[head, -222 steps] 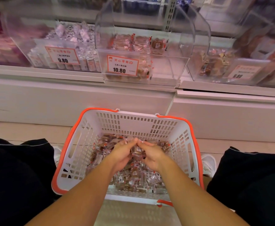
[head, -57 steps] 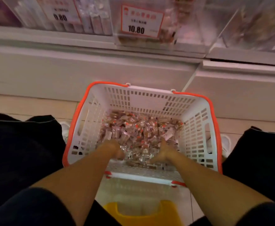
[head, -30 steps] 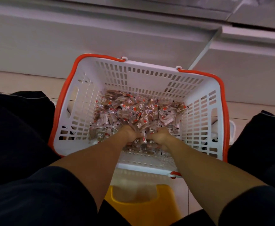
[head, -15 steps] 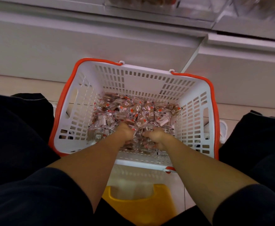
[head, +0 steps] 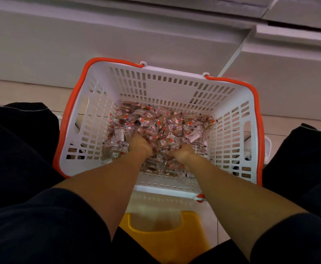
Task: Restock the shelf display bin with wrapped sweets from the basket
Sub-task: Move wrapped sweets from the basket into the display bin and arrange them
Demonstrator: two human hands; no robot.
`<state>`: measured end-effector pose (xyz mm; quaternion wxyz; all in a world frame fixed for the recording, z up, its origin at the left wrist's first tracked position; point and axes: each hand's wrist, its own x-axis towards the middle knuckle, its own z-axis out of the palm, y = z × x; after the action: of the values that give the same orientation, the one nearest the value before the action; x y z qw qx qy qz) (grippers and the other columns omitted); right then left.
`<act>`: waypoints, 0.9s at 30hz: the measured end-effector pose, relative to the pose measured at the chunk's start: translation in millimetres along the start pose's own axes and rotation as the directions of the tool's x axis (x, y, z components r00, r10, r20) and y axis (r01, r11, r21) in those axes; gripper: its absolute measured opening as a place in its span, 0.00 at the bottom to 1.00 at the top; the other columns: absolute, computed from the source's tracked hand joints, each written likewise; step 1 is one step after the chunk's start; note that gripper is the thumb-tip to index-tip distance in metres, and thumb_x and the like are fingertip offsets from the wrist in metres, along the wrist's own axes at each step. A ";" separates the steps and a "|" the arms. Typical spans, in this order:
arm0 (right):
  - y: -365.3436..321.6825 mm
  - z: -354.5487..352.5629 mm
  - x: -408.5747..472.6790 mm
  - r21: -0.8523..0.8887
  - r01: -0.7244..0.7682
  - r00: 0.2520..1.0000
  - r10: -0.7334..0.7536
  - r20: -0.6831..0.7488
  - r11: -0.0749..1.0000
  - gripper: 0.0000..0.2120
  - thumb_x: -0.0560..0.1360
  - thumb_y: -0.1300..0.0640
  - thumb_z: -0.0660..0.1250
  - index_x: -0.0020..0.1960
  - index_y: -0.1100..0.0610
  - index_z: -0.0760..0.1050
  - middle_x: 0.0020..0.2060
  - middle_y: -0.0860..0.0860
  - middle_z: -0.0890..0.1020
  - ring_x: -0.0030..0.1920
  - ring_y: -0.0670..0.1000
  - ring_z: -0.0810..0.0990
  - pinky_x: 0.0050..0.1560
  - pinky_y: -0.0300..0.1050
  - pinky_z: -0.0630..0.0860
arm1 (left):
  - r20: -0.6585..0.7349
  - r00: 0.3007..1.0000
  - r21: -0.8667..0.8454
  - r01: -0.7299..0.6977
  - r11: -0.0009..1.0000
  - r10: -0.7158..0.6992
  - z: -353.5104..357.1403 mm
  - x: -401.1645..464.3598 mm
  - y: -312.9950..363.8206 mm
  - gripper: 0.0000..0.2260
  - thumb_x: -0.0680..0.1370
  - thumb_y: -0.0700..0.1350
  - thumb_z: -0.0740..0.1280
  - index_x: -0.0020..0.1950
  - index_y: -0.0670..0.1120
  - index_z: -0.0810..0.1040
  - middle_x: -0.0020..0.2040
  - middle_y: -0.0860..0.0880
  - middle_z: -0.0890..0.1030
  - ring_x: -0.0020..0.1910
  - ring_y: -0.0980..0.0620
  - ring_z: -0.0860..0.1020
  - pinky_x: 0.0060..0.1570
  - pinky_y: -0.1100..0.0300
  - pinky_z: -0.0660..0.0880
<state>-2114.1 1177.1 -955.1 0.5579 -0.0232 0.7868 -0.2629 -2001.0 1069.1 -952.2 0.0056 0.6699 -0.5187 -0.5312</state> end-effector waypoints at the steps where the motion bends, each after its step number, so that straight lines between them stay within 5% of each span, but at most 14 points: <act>1: 0.5 0.3 0.8 -0.018 0.013 1.000 -0.014 -0.028 1.000 0.16 0.72 0.59 0.76 0.54 0.60 0.73 0.50 0.58 0.83 0.45 0.59 0.86 0.47 0.58 0.83 | 0.012 0.998 0.168 -0.067 0.983 0.066 -3.8 -3.1 0.9 0.14 0.79 0.43 0.66 0.64 0.41 0.76 0.58 0.42 0.80 0.54 0.44 0.78 0.48 0.55 0.75; 4: -1.4 -3.1 -0.5 -0.110 0.032 0.987 -0.049 -0.151 0.993 0.21 0.69 0.51 0.78 0.55 0.62 0.77 0.55 0.59 0.83 0.51 0.59 0.83 0.55 0.55 0.81 | 0.116 0.979 0.414 -0.203 0.888 0.169 -5.3 -3.4 -0.8 0.16 0.76 0.48 0.71 0.62 0.43 0.77 0.54 0.45 0.82 0.49 0.47 0.80 0.49 0.55 0.77; 7: -8.8 -15.5 -9.0 -0.124 0.015 0.977 -0.041 -0.212 0.992 0.32 0.66 0.46 0.80 0.62 0.64 0.77 0.61 0.57 0.81 0.56 0.58 0.81 0.57 0.48 0.78 | 0.230 0.961 0.189 -0.202 0.961 0.156 -3.2 -18.2 7.5 0.08 0.78 0.48 0.68 0.56 0.51 0.73 0.45 0.50 0.81 0.37 0.53 0.79 0.32 0.61 0.75; 9: -21.0 -27.6 -22.2 -0.033 -0.005 0.992 0.001 -0.123 0.999 0.38 0.64 0.46 0.81 0.67 0.62 0.74 0.60 0.57 0.81 0.48 0.56 0.81 0.50 0.48 0.79 | 0.341 0.939 -0.008 -0.035 0.999 0.036 -5.1 -22.7 10.8 0.08 0.78 0.44 0.67 0.55 0.43 0.77 0.41 0.45 0.82 0.36 0.49 0.82 0.34 0.56 0.81; 12: -50.7 -52.1 -47.4 0.164 -0.011 0.975 -0.026 0.220 0.986 0.28 0.64 0.50 0.78 0.60 0.61 0.78 0.43 0.51 0.80 0.28 0.44 0.72 0.25 0.35 0.73 | 0.547 0.837 -0.193 0.142 0.971 -0.014 -17.3 -32.8 23.3 0.09 0.78 0.43 0.64 0.56 0.42 0.77 0.43 0.42 0.81 0.42 0.45 0.83 0.40 0.54 0.82; 16: -90.7 -77.8 -81.0 0.218 0.140 0.897 -0.217 0.385 0.966 0.10 0.72 0.67 0.72 0.52 0.61 0.80 0.43 0.54 0.86 0.40 0.49 0.85 0.38 0.38 0.82 | 0.744 0.659 -0.322 0.211 0.923 0.109 -32.6 -42.2 53.8 0.12 0.83 0.45 0.59 0.64 0.43 0.73 0.53 0.41 0.82 0.47 0.45 0.82 0.43 0.54 0.81; 21: -122.3 -96.3 -119.9 0.243 0.423 0.842 -0.478 0.250 0.873 0.15 0.71 0.72 0.72 0.57 0.64 0.78 0.42 0.55 0.85 0.41 0.51 0.86 0.38 0.41 0.83 | 0.748 0.589 -0.455 0.118 0.883 0.306 -55.3 -71.7 106.5 0.15 0.80 0.50 0.63 0.64 0.46 0.76 0.52 0.42 0.84 0.46 0.44 0.84 0.47 0.49 0.82; 27: -154.8 -105.6 -162.7 0.112 0.744 0.658 -0.751 0.051 0.659 0.22 0.66 0.69 0.78 0.56 0.56 0.76 0.37 0.53 0.83 0.37 0.50 0.83 0.36 0.42 0.79 | 0.719 0.519 -0.527 -0.026 0.849 0.462 -93.7 -120.4 159.4 0.19 0.78 0.55 0.62 0.63 0.47 0.80 0.59 0.40 0.82 0.51 0.41 0.83 0.45 0.54 0.82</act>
<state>-2186.6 1138.5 -720.9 0.4367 -0.3340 0.6697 -0.4992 -2031.3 1028.9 -737.3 -0.0051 0.2373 -0.4120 -0.8797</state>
